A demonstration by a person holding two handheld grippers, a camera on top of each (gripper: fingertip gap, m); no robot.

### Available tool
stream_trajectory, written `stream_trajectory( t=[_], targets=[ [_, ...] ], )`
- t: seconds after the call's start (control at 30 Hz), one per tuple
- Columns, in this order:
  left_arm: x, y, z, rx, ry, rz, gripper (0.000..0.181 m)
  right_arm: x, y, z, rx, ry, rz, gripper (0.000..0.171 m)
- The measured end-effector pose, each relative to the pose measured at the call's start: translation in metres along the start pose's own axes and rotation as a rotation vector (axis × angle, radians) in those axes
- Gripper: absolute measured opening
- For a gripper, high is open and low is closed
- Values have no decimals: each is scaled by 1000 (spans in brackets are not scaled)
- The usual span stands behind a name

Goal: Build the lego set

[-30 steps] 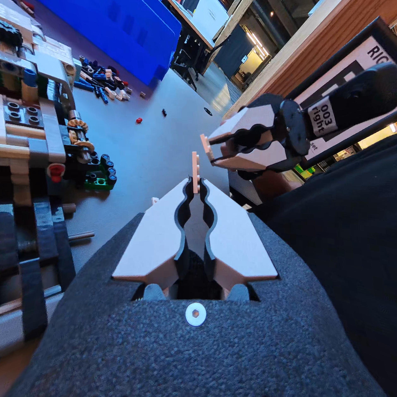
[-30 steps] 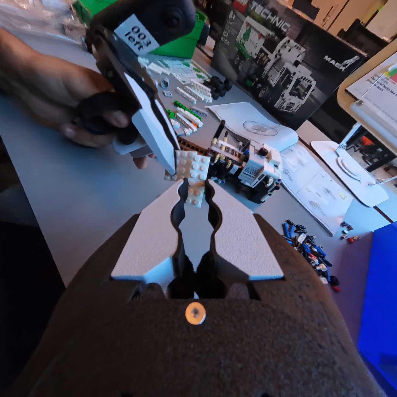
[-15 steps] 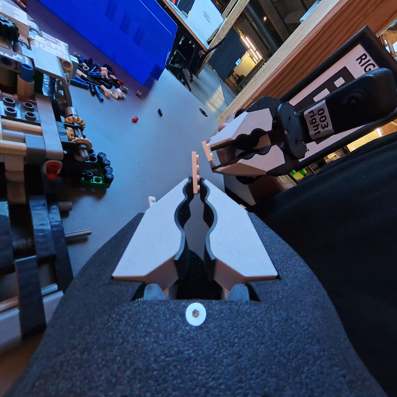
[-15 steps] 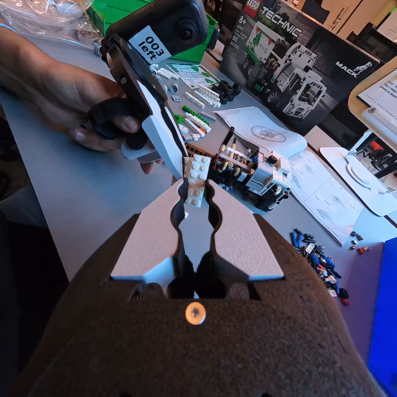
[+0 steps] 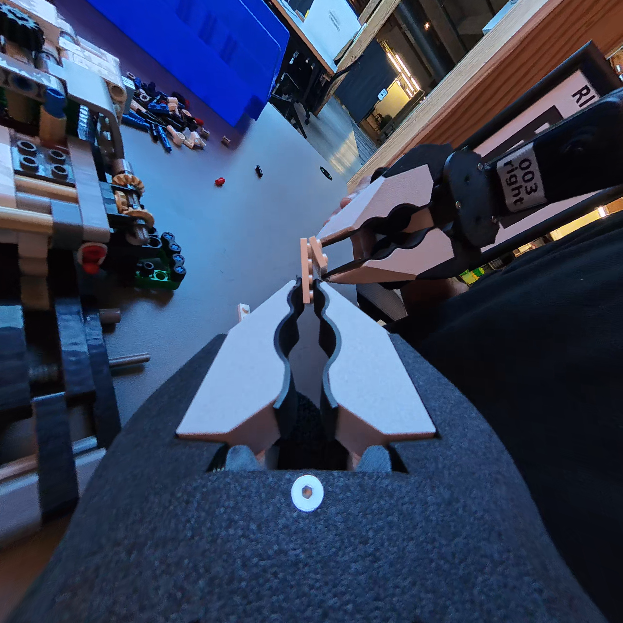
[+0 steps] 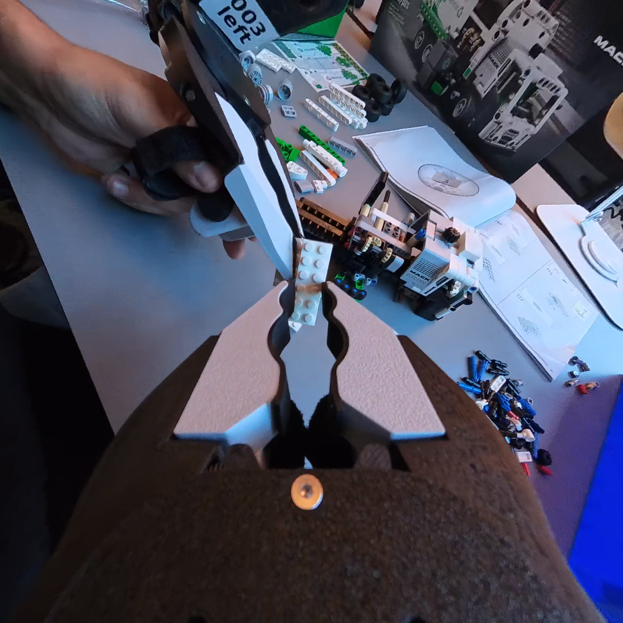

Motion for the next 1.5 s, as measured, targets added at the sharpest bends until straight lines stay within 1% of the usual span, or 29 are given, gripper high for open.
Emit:
stream_trajectory(
  t=[0.33,0.43,0.57,0.83,0.93,1.17,1.3,1.4,1.5],
  targets=[
    [1,2,0,21,4,-17,2,-3,-6,0,-54,-36,-101,15],
    [2,3,0,81,37,-3,2,-3,-10,1,-86,-66,-140,15],
    [4,4,2,204,109,24,2,-2,-20,0,-91,-111,-248,16],
    [10,5,1,343,172,75,2,-9,-31,-2,-90,-145,-384,19],
    [12,6,1,359,176,81,2,-11,-33,-3,-54,-143,-407,19],
    [14,7,0,375,194,73,2,-12,-38,4,-57,-171,-450,16],
    [13,8,3,336,192,48,2,-14,-40,10,-200,-375,-498,16],
    [13,9,3,274,157,20,2,-20,-37,16,-283,-467,-538,16],
    [14,9,2,238,136,9,2,-25,-38,20,-335,-506,-581,16]
  ],
)
Point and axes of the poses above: each gripper's, where its closed fingertips meet, x back along the fingers, y out of its underside, z = x × y across the jaws, the point moved 7 cm from there along x, back along the fingers, and after that the axes turned 13 degrees about -x, right-handed, at the moved point
